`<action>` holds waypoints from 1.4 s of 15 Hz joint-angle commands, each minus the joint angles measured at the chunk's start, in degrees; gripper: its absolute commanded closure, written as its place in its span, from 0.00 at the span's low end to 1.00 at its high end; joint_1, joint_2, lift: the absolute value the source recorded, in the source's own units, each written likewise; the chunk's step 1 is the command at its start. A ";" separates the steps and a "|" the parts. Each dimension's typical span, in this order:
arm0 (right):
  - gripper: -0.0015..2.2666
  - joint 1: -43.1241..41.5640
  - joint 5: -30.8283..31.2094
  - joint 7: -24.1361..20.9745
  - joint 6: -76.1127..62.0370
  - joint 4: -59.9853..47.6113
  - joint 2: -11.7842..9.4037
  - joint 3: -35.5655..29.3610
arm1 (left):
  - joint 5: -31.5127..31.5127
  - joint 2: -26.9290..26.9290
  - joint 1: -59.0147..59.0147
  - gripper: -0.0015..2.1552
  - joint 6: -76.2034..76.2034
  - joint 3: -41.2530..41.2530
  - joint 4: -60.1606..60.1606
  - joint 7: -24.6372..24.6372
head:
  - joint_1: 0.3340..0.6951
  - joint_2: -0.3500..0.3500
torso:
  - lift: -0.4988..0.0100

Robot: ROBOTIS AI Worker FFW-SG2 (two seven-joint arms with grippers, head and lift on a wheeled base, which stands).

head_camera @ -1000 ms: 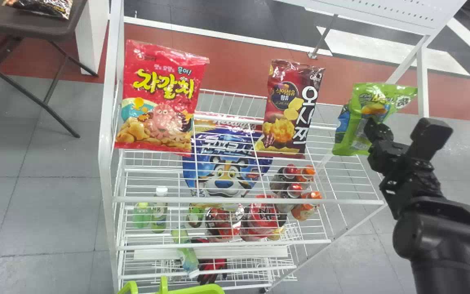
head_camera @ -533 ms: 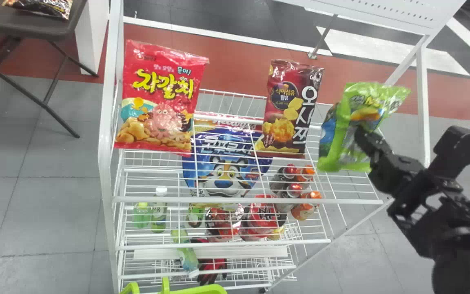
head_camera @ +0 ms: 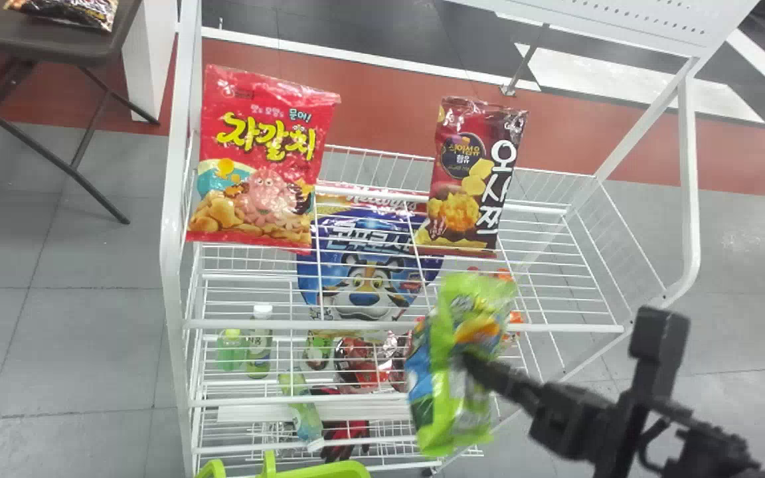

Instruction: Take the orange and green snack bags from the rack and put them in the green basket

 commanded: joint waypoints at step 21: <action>0.99 3.80 9.46 1.99 -6.16 15.87 -3.40 28.92 | -0.17 -0.17 0.25 1.00 -0.71 -0.30 0.10 0.62 | 1.00 0.00 | 0.98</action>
